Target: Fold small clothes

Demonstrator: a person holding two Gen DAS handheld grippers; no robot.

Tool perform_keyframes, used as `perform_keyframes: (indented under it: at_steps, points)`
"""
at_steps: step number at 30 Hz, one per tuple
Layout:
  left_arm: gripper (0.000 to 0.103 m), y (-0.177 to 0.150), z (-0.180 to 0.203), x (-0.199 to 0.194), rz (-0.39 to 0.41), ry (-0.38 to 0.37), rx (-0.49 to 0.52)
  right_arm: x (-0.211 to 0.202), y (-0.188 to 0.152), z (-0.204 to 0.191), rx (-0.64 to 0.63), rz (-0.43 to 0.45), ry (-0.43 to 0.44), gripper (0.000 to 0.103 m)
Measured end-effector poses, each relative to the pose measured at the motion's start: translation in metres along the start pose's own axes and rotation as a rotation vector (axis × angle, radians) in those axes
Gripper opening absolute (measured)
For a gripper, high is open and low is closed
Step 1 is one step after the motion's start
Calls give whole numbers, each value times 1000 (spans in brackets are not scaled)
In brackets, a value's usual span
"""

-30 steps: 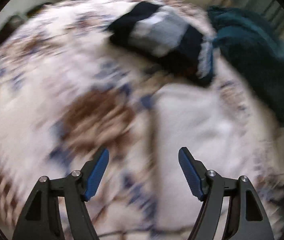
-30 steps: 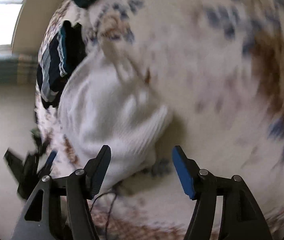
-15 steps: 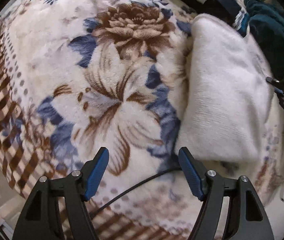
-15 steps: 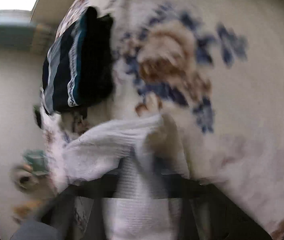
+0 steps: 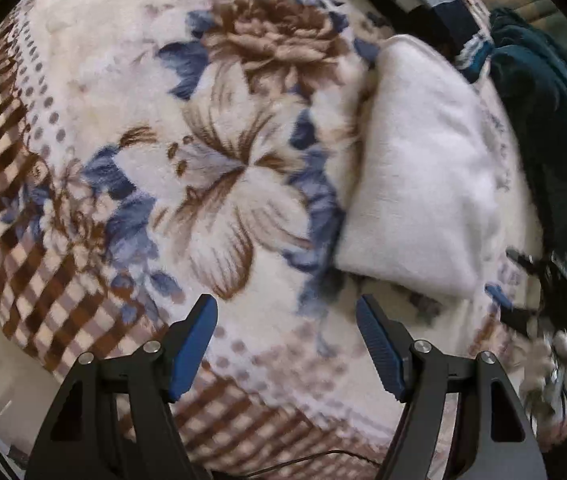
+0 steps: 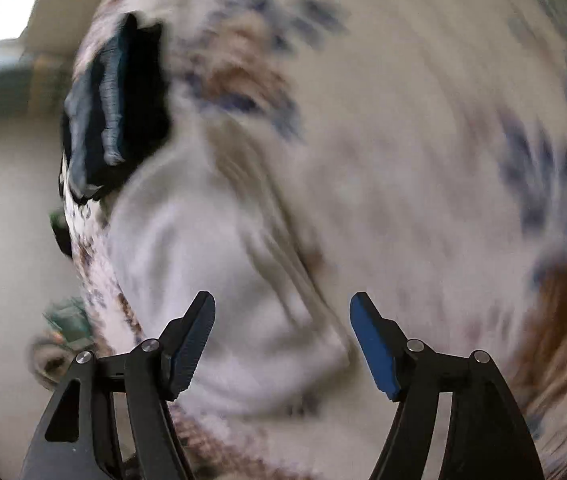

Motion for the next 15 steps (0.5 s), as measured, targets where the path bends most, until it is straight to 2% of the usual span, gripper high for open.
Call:
perform_keyframes:
  at_steps: [2, 3, 4, 5, 6, 8, 9, 10, 11, 12, 15]
  points:
    - [70, 3, -3, 20, 13, 38, 22, 17, -10, 22, 105, -22, 60, 72]
    - [70, 4, -5, 27, 12, 64, 32, 29, -16, 29, 154, -32, 120, 72]
    - [70, 6, -6, 40, 14, 89, 50, 35, -20, 31, 176, -30, 175, 57]
    - [70, 7, -8, 50, 5, 109, 61, 37, -25, 29, 172, -9, 210, 7]
    - [70, 8, -10, 60, -9, 124, 61, 32, -30, 25, 153, 22, 176, 10]
    - [70, 9, -11, 69, -10, 126, 64, 10, -44, 20, 124, 121, 131, 9]
    - [73, 10, -11, 72, -9, 125, 59, -1, -51, 22, 125, 149, 97, 9]
    - [86, 11, -11, 74, -6, 108, 51, -8, -57, 26, 126, 162, 67, 8]
    - [93, 13, -10, 78, -8, 72, 43, -15, -63, 33, 127, 182, 23, 8]
    - [103, 14, -8, 82, -15, 49, 42, -16, -66, 37, 116, 179, -3, 8]
    - [103, 21, -4, 96, -49, 84, 33, -1, -65, 52, 136, 123, -47, 10]
Point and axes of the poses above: each gripper's, at about its wrist camera, not at the fingertips, and x roughly the way its jaws point, z to its right, y to its top, the point moved 2 cm from there along x, roughly the way its jaws point
